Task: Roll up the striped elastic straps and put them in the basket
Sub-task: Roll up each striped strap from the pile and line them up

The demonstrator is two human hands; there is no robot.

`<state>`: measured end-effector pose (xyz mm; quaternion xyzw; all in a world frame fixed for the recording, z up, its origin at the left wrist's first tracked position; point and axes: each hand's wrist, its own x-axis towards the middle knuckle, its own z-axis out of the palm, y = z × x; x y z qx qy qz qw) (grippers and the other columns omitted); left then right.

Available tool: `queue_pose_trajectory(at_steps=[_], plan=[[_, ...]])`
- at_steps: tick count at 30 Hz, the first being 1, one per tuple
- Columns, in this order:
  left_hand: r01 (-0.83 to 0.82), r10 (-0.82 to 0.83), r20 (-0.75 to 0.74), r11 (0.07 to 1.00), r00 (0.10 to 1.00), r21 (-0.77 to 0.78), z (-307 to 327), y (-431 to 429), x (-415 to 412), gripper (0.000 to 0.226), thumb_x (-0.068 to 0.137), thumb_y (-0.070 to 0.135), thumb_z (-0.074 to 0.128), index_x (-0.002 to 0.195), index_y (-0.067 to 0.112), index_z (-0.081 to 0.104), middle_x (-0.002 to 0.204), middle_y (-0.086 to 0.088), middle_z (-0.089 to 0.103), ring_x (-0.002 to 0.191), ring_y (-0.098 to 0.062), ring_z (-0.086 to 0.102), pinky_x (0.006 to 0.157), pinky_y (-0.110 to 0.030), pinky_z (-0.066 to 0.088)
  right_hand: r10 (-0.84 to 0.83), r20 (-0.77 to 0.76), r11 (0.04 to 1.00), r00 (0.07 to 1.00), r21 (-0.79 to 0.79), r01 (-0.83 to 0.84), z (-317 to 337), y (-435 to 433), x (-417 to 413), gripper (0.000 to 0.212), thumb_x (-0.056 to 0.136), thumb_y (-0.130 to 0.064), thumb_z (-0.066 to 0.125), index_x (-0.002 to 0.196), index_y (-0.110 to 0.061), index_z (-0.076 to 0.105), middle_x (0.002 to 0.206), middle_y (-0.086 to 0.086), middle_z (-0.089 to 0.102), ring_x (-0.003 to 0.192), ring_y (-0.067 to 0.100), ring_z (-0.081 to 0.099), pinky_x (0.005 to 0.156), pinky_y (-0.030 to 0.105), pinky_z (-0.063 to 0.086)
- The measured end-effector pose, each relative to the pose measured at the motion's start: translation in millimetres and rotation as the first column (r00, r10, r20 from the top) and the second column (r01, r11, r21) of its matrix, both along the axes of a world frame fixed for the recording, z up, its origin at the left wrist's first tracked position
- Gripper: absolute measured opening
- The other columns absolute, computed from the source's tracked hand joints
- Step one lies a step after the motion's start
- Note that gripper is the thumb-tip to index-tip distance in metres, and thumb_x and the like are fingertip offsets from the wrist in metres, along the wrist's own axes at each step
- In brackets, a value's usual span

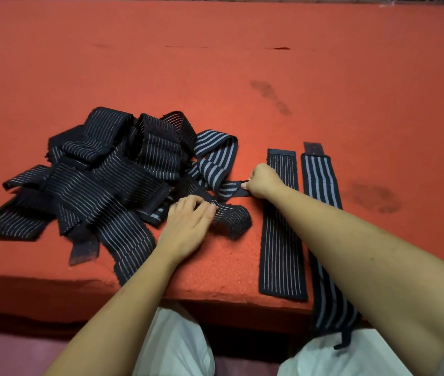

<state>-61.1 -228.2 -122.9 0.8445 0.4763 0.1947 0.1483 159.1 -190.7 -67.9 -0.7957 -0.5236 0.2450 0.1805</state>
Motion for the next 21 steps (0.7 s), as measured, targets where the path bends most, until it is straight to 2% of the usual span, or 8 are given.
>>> queue_pose_trajectory(at_steps=[3,6,8,10,11,14,18,21], plan=[[-0.009,0.012,-0.039,0.998,0.999,0.063,-5.6,2.8,-0.4,0.058,0.090,0.065,0.024,0.121,0.033,0.060,0.117,0.011,0.047,0.121,-0.013,0.041,0.107,-0.036,0.027,-0.006,-0.169,0.997,0.986,0.078,0.020,5.8,-9.4,1.9,0.024,0.095,-0.017,0.063,0.075,-0.007,0.055,0.075,0.008,0.052,0.075,0.022,0.049,0.063,0.029,0.037],[0.007,-0.003,-0.055,0.996,0.999,0.087,-8.4,5.1,-1.8,0.057,0.087,0.067,0.031,0.125,0.035,0.057,0.119,0.011,0.048,0.122,-0.013,0.040,0.107,-0.035,0.027,0.048,-0.250,0.982,0.967,0.190,0.000,11.9,-19.8,0.2,0.020,0.098,-0.019,0.059,0.078,-0.014,0.056,0.075,0.000,0.055,0.075,0.020,0.052,0.067,0.031,0.043],[0.004,0.000,-0.054,0.996,0.999,0.086,-7.9,5.3,-1.5,0.058,0.086,0.068,0.031,0.126,0.036,0.057,0.119,0.011,0.048,0.122,-0.013,0.040,0.106,-0.033,0.025,0.046,-0.364,0.963,0.930,0.264,0.055,20.6,-26.8,-0.3,0.020,0.098,-0.019,0.057,0.078,-0.019,0.055,0.079,0.002,0.058,0.078,0.025,0.061,0.076,0.045,0.056],[0.001,0.003,-0.045,0.996,0.999,0.094,-7.2,4.3,-1.1,0.058,0.086,0.069,0.031,0.125,0.036,0.058,0.118,0.011,0.049,0.122,-0.013,0.041,0.106,-0.033,0.026,0.015,-0.511,0.933,0.859,0.315,0.172,36.5,-31.9,5.3,0.020,0.098,-0.019,0.055,0.078,-0.020,0.054,0.084,0.005,0.059,0.088,0.035,0.067,0.081,0.057,0.058],[0.000,0.004,-0.038,0.995,0.999,0.095,-6.4,3.5,-1.1,0.058,0.085,0.069,0.032,0.125,0.035,0.059,0.118,0.011,0.049,0.122,-0.013,0.042,0.106,-0.034,0.026,0.019,-0.525,0.924,0.851,0.334,0.186,47.2,-36.6,10.1,0.021,0.099,-0.017,0.054,0.078,-0.019,0.053,0.086,0.006,0.057,0.090,0.035,0.066,0.081,0.058,0.058],[-0.022,0.022,0.018,0.999,1.000,0.042,-2.6,4.1,-0.3,0.060,0.083,0.070,0.034,0.123,0.034,0.060,0.116,0.011,0.054,0.119,-0.014,0.047,0.104,-0.035,0.030,0.084,-0.495,0.930,0.865,0.351,0.111,74.8,-54.3,25.4,0.026,0.102,-0.007,0.050,0.077,-0.014,0.049,0.089,0.012,0.054,0.087,0.030,0.061,0.079,0.051,0.060],[-0.080,0.135,0.382,0.984,0.914,-0.156,21.9,10.5,7.2,0.073,0.074,0.069,0.050,0.130,0.022,0.054,0.113,0.000,0.057,0.114,-0.020,0.054,0.105,-0.039,0.040,0.221,-0.460,0.950,0.860,0.300,-0.084,93.0,-80.2,37.4,0.023,0.101,-0.005,0.051,0.080,-0.012,0.051,0.107,0.023,0.069,0.097,0.030,0.068,0.071,0.039,0.059],[0.083,-0.074,0.405,0.997,0.911,-0.005,62.8,11.3,24.2,0.088,0.074,0.065,0.064,0.150,0.032,0.034,0.136,-0.003,0.039,0.131,-0.015,0.036,0.114,-0.032,0.027,0.282,-0.489,0.948,0.825,0.275,-0.160,109.1,-96.1,43.2,0.015,0.101,-0.010,0.055,0.086,-0.010,0.053,0.100,0.022,0.071,0.076,0.020,0.068,0.058,0.028,0.056]])
